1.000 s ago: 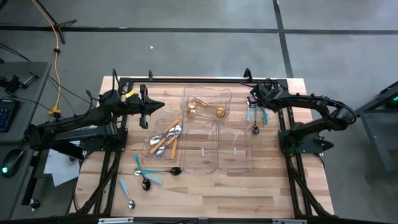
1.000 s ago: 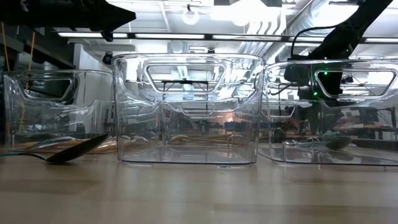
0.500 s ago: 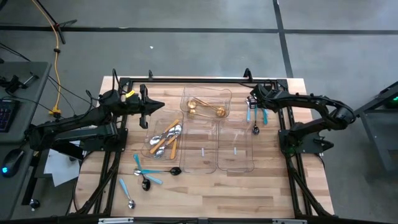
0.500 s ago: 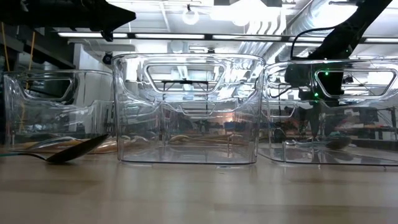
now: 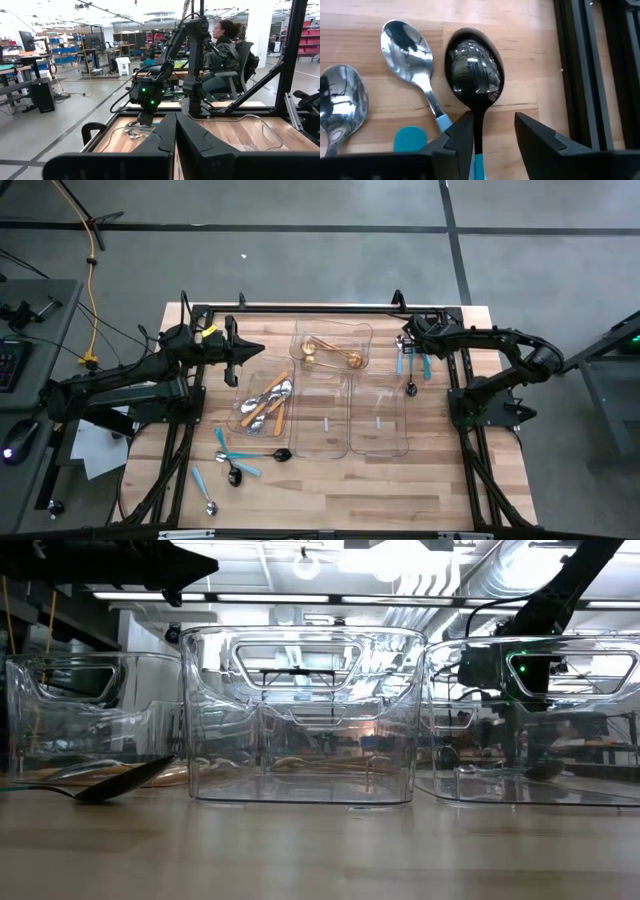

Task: Sort silverware by color (type)
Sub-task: Put the blue spoon into the right transparent bin

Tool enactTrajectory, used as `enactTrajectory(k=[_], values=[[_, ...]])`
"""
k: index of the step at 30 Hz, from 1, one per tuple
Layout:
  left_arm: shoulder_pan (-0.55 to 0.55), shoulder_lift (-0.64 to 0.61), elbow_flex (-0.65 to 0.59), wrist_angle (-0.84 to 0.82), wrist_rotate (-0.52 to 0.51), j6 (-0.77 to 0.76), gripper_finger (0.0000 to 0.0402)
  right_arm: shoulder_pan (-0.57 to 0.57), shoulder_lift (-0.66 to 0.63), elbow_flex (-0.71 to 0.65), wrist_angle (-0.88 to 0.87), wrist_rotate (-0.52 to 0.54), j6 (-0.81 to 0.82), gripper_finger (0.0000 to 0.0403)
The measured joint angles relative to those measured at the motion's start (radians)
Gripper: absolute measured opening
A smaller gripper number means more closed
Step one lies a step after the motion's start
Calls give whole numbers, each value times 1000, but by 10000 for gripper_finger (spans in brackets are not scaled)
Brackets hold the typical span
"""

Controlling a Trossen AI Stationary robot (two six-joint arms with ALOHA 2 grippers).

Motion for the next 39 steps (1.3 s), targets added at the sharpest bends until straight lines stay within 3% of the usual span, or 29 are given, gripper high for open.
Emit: enactTrajectory(k=[10, 22, 31, 39], values=[[0, 0, 0, 0, 0, 0, 1, 0, 0, 0, 2, 29, -24, 7], [0, 0, 0, 0, 0, 0, 1, 22, -19, 19, 6, 59, -70, 2], [0, 0, 0, 0, 0, 0, 1, 144, -185, 32, -9, 220, -73, 0], [0, 2, 0, -1, 0, 0, 1, 180, -266, 33, -65, 208, -41, 0]])
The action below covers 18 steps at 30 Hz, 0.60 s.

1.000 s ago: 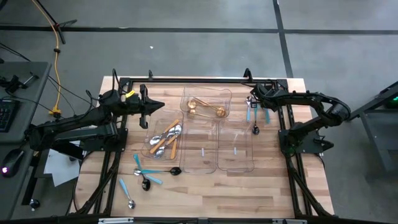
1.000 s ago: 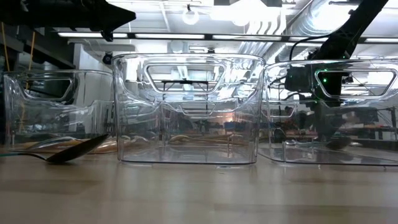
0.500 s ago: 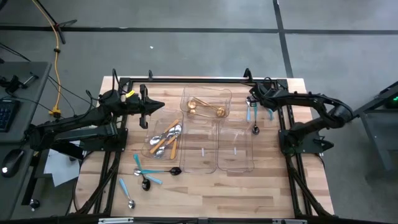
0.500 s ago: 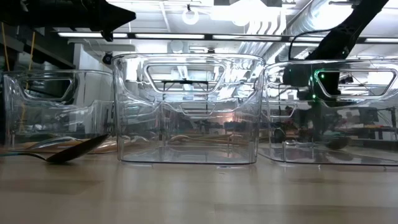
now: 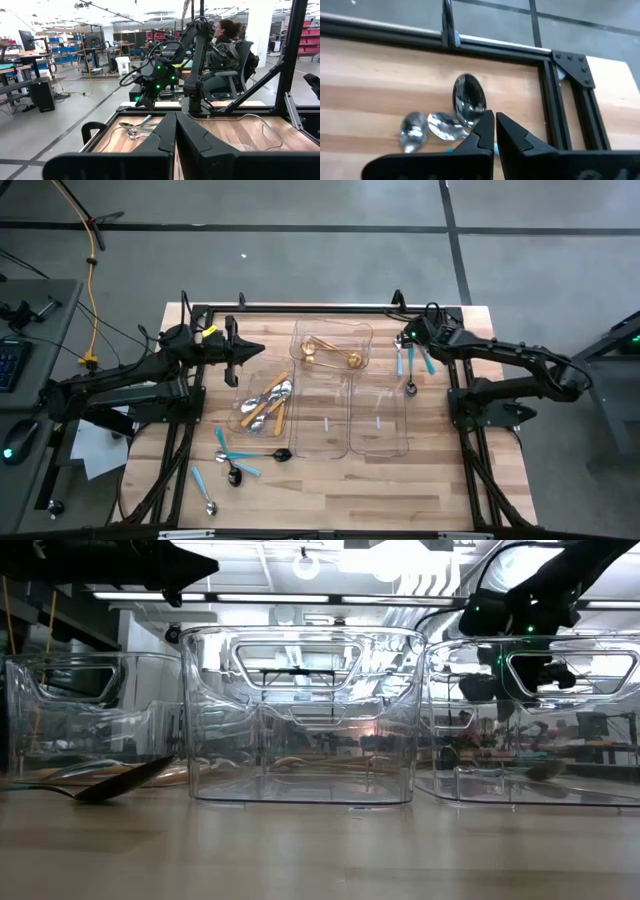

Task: Sort silverware by color (type)
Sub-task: Put the blue spoon into the right transparent bin

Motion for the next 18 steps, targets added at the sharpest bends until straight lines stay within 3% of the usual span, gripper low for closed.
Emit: enactTrajectory(k=[13, 18], values=[[0, 0, 0, 1, 0, -7, 1, -43, 160, 0, 8, -102, -4, 2], [0, 0, 0, 1, 0, -7, 1, -80, 220, 0, 18, -126, -4, 36]])
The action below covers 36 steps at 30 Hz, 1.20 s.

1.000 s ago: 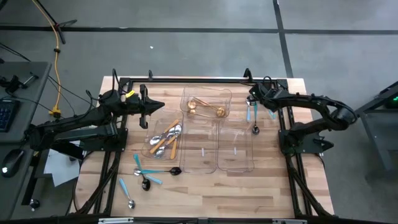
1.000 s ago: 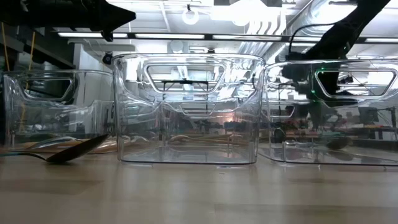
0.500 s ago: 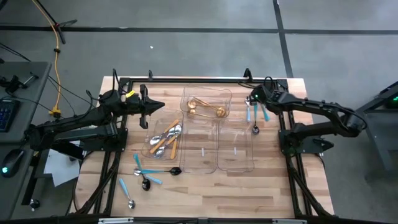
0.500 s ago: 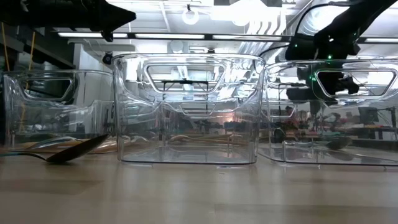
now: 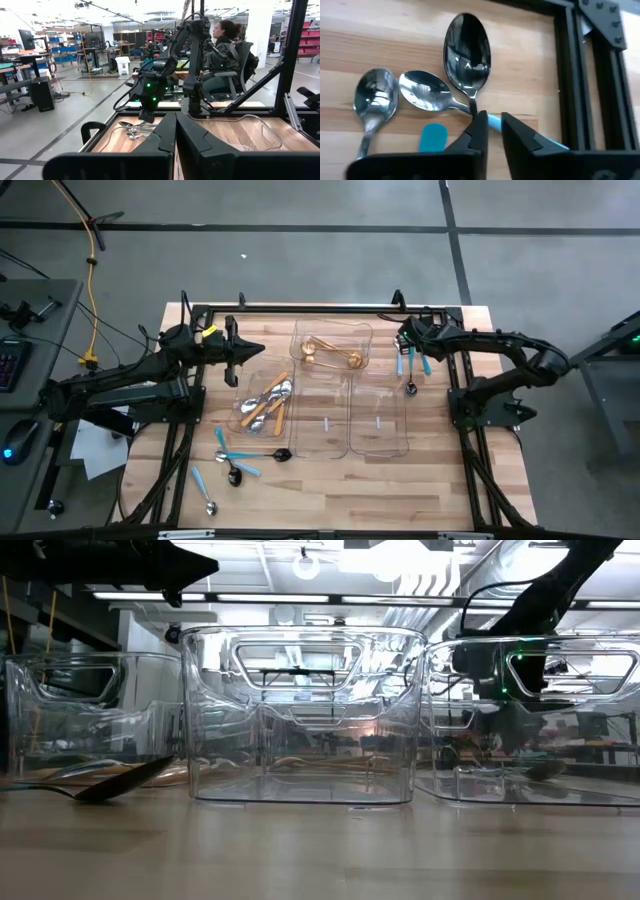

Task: Sort silverware by color (type)
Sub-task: Put the blue spoon into the right transparent bin

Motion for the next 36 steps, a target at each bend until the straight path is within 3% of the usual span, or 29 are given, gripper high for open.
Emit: enactTrajectory(k=[6, 10, 19, 31, 36], values=[[0, 0, 0, 0, 0, 0, 1, -14, 68, 0, 53, -18, -28, 108], [0, 0, 0, 0, 0, 0, 1, -41, 76, 0, 52, -51, -27, 125], [0, 0, 0, 0, 0, -1, 1, -55, 76, -19, 65, -127, -19, 104], [0, 0, 0, 0, -5, -1, 1, -62, 74, -34, 80, -146, -24, 92], [0, 0, 0, 0, -6, -1, 1, -62, 74, -35, 80, -154, -27, 54]])
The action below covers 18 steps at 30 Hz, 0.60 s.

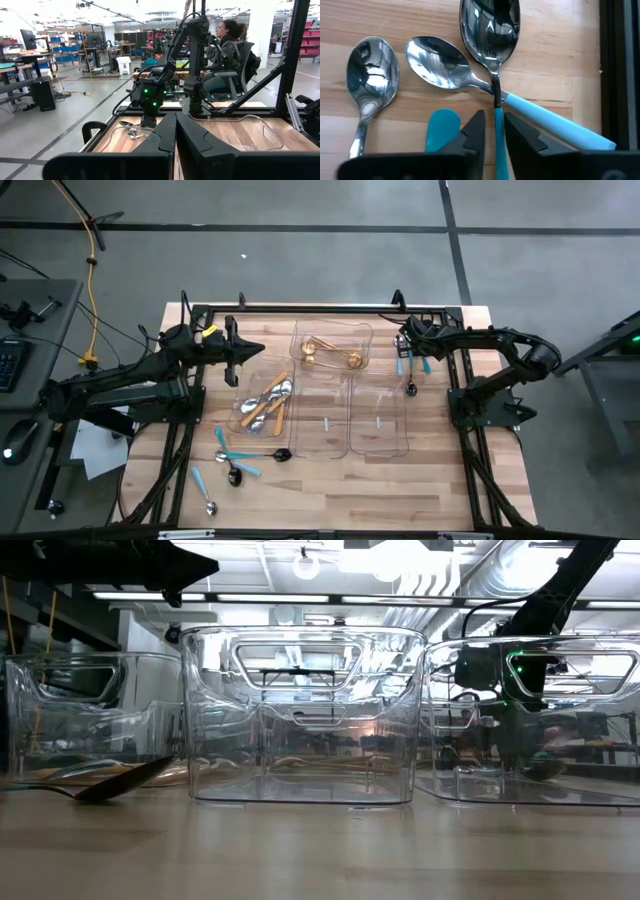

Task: Sort silverware by color (type)
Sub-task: Put the blue spoon into the right transparent bin

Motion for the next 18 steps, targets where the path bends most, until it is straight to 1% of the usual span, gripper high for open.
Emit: enactTrajectory(k=[3, 4, 8, 11, 14, 16, 18], values=[[0, 0, 0, 0, -1, 0, 1, 0, 0, 0, 3, -12, -17, 14], [0, 0, 0, 0, -1, 0, 1, 0, 0, 0, 3, -16, -18, 8], [0, 0, 0, 0, -1, 0, 1, 0, 0, 0, 2, -20, -20, 13], [0, 0, 0, 0, -1, 0, 1, 0, -1, 5, -8, -24, -28, 5], [0, 0, 0, 0, -1, 0, 1, 7, -11, 20, -38, -36, -37, 5], [0, 0, 0, 0, -1, 0, 1, 21, -26, 30, -39, -29, -38, 3], [0, 0, 0, 0, -2, 0, 1, 40, -54, 39, -40, 8, -37, 3]])
